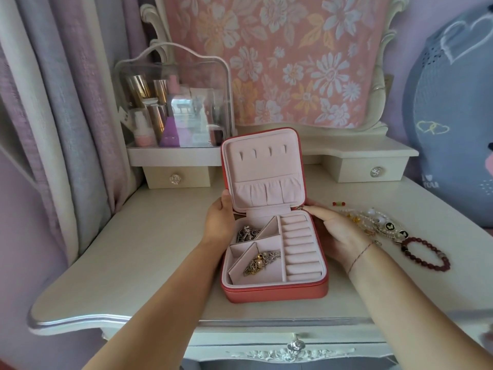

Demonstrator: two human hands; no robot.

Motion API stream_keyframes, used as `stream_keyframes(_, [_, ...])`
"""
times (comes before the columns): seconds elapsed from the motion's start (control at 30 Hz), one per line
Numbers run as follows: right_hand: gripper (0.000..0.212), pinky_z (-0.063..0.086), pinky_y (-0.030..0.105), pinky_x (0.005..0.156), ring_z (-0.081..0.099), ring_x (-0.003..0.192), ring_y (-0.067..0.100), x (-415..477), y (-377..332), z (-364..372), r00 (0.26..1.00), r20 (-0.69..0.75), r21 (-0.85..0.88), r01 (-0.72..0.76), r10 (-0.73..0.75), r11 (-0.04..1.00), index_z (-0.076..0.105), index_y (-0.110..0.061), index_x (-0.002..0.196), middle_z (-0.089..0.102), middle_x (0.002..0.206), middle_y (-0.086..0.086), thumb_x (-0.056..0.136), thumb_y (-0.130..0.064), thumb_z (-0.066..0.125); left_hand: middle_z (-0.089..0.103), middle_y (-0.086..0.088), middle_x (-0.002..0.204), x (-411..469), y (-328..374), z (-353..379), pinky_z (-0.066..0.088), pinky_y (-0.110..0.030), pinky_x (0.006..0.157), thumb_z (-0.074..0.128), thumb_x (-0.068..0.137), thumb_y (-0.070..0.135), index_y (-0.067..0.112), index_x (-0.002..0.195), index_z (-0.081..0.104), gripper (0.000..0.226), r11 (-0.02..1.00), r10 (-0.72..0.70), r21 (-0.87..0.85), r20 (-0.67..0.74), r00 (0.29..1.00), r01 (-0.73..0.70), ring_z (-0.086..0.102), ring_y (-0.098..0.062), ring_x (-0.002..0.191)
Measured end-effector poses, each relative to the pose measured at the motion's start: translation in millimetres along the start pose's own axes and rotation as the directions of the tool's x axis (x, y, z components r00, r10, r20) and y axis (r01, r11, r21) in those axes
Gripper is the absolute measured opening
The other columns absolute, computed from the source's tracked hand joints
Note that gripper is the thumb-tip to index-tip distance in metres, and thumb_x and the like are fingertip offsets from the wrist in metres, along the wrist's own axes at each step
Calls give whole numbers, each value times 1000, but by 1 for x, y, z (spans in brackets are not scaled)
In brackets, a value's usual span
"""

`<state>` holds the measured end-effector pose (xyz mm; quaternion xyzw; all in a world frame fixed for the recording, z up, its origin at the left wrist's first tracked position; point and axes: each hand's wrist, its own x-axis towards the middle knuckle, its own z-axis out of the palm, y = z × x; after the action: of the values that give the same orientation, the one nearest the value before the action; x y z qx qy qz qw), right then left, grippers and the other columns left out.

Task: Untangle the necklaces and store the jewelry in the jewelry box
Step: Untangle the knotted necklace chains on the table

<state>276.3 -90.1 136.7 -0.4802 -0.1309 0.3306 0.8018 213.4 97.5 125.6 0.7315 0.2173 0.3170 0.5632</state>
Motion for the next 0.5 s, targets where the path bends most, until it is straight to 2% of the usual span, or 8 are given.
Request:
stream_keyframes(0.1, [31, 57, 26, 63, 71, 81, 18, 3, -1, -3, 999, -24, 18, -37, 38, 999, 64, -9, 115, 73, 96, 10, 92, -1, 44, 60, -4, 80, 2, -3, 1, 37, -2, 52, 27, 107, 28, 5, 88, 58, 43, 1000, 0, -17, 8, 1000, 0, 54, -14, 75])
stream_keyframes(0.13, [30, 57, 25, 61, 71, 77, 18, 4, -2, -3, 998, -41, 21, -42, 43, 999, 64, -8, 112, 73, 92, 9, 92, 0, 44, 63, -4, 82, 3, -4, 2, 41, -4, 58, 27, 107, 28, 6, 89, 60, 43, 1000, -9, -27, 18, 1000, 10, 56, -15, 78])
stream_keyframes(0.2, [28, 57, 25, 58, 71, 72, 18, 5, -3, -2, 997, -60, 16, -52, 53, 999, 63, -7, 109, 73, 87, 10, 91, 3, 44, 67, -7, 83, 7, -7, 5, 51, -20, 78, 28, 107, 30, 8, 86, 62, 46, 999, -25, -35, 55, 998, 27, 60, -19, 82])
stream_keyframes(0.27, [26, 56, 24, 56, 70, 67, 16, 7, -5, -1, 995, -80, -5, -64, 63, 998, 64, -6, 102, 73, 80, 8, 91, 5, 44, 66, -3, 77, 8, -8, 6, 52, -32, 84, 29, 106, 30, 10, 83, 62, 45, 997, -34, -61, 62, 998, 38, 61, -20, 80])
stream_keyframes(0.33, [27, 55, 21, 52, 69, 60, 14, 8, -4, 1, 991, -125, -42, -54, 49, 998, 64, -7, 95, 73, 71, 6, 91, 9, 43, 64, 0, 75, 7, -7, 6, 53, -24, 74, 29, 106, 30, 7, 87, 61, 44, 997, -34, -65, 58, 998, 38, 61, -19, 76])
stream_keyframes(0.4, [28, 55, 20, 56, 69, 62, 12, 10, 0, 3, 981, -190, -109, 9, -30, 994, 65, -9, 97, 73, 72, 3, 91, 9, 44, 60, 2, 70, 3, -4, 4, 45, -9, 58, 28, 107, 29, 7, 85, 58, 43, 999, -17, -39, 35, 999, 18, 57, -13, 68])
stream_keyframes(0.43, [29, 56, 21, 61, 69, 67, 13, 11, 3, 4, 969, -231, -173, 51, -91, 984, 67, -11, 101, 74, 76, 2, 92, 6, 45, 58, 4, 68, 2, -2, 3, 39, -5, 53, 28, 107, 28, 8, 82, 57, 43, 1000, -1, -7, 17, 1000, 1, 54, -9, 64])
stream_keyframes(0.5, [28, 52, 25, 70, 65, 75, 14, 9, 9, 6, 918, -319, -415, 87, -234, 906, 69, -17, 104, 72, 85, -2, 95, -2, 47, 55, 6, 67, 0, 0, 1, 36, -9, 51, 27, 107, 28, 8, 79, 55, 44, 999, 26, 39, -2, 1000, -25, 48, -3, 62])
